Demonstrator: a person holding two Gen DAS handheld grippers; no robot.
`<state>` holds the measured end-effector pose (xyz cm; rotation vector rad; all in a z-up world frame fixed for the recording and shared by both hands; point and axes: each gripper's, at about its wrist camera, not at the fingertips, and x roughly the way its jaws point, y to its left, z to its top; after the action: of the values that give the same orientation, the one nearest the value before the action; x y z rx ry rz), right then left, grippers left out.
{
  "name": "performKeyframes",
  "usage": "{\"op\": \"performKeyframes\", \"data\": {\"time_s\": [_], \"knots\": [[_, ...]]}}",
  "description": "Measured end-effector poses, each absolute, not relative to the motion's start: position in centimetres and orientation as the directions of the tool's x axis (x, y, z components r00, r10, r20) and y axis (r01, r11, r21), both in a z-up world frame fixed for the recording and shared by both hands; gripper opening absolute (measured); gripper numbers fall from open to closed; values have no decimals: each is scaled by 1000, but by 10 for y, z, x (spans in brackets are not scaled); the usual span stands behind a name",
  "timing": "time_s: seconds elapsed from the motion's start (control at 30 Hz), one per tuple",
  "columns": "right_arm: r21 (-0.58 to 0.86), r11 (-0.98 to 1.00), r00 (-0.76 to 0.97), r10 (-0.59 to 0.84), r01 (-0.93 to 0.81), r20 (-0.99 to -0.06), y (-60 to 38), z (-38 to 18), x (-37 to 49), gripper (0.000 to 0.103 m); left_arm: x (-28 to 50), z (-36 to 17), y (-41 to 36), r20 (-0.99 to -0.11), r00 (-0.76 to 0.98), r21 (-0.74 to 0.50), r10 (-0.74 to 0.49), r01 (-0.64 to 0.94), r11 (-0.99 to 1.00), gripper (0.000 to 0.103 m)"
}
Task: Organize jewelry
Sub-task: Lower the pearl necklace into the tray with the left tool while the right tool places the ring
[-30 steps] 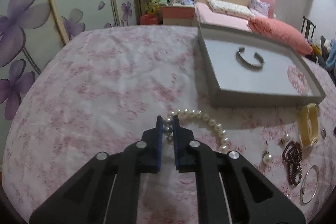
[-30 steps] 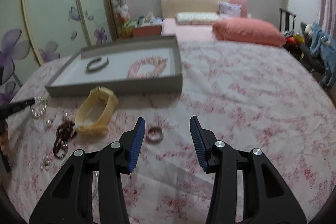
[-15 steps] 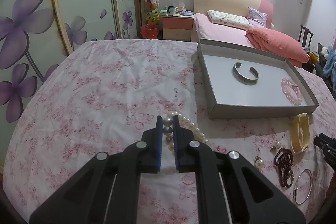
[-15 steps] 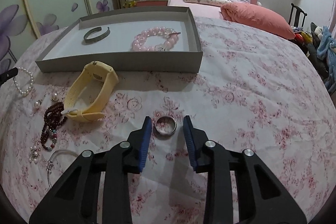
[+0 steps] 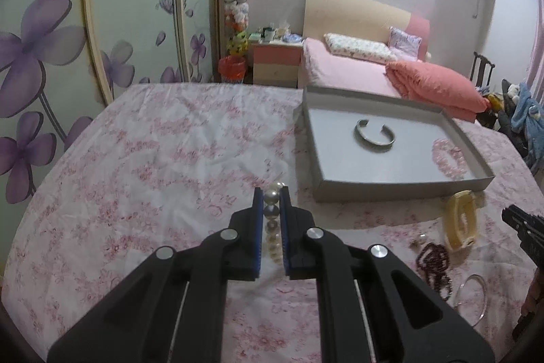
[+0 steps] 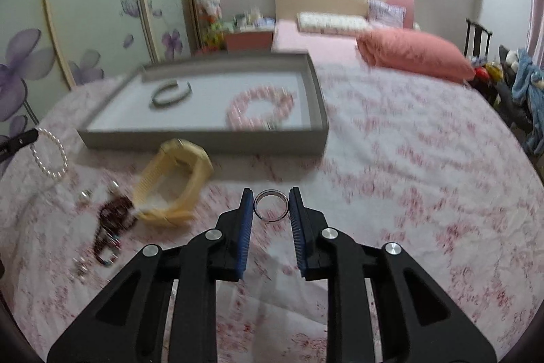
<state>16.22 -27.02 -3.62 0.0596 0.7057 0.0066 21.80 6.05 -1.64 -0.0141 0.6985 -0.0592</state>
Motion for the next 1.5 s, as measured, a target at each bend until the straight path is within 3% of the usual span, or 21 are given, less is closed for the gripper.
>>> {"op": "performKeyframes", "data": {"time_s": [0.3, 0.8, 1.5], "knots": [[30, 999, 844, 40, -28, -534, -250, -9, 150, 23, 200, 7, 57, -579, 812, -59, -72, 46, 997, 10], [28, 999, 890, 32, -21, -456, -245, 3, 142, 23, 193, 13, 59, -556, 828, -83, -68, 26, 996, 10], [64, 998, 964, 24, -7, -265, -233, 29, 151, 23, 172, 40, -21, -385, 921, 42, -52, 74, 996, 10]]}}
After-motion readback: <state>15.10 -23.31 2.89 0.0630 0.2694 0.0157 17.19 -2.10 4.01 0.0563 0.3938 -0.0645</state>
